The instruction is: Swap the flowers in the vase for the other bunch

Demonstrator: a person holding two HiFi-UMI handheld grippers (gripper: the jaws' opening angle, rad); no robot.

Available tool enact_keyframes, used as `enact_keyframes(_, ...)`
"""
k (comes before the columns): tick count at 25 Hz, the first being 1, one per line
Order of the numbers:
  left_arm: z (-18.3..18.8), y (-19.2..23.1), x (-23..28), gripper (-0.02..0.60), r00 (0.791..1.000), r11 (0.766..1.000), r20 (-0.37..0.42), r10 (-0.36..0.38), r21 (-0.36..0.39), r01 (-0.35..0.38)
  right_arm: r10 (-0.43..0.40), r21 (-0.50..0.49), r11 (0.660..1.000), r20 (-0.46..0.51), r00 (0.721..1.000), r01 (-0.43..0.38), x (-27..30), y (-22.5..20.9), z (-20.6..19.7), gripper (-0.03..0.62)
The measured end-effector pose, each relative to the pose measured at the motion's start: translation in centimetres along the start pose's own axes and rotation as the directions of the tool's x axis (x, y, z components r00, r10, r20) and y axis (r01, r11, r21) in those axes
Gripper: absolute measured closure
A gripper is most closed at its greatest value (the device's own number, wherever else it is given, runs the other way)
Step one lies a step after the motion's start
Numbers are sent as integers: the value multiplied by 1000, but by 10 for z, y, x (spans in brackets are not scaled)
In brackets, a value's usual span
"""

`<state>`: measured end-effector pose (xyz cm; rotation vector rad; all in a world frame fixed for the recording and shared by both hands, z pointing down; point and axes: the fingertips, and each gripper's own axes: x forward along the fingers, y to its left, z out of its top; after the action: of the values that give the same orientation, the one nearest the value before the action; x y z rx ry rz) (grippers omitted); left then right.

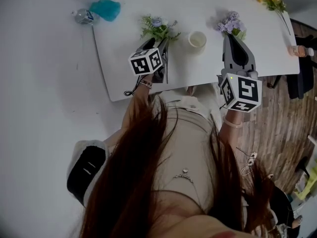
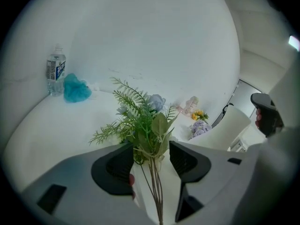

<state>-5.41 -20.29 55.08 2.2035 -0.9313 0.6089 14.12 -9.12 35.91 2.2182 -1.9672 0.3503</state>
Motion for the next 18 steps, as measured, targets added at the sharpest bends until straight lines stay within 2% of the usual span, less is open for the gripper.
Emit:
enact_keyframes(10, 0, -2, -19, 357, 999, 998, 14, -50, 43, 49, -42, 1, 999, 26, 999, 42, -14, 23, 1, 559)
enact_keyframes(18, 7, -5, -38, 384, 997, 999, 72, -21, 42, 18, 11, -12, 1000, 46, 999, -10, -12, 30, 10, 560)
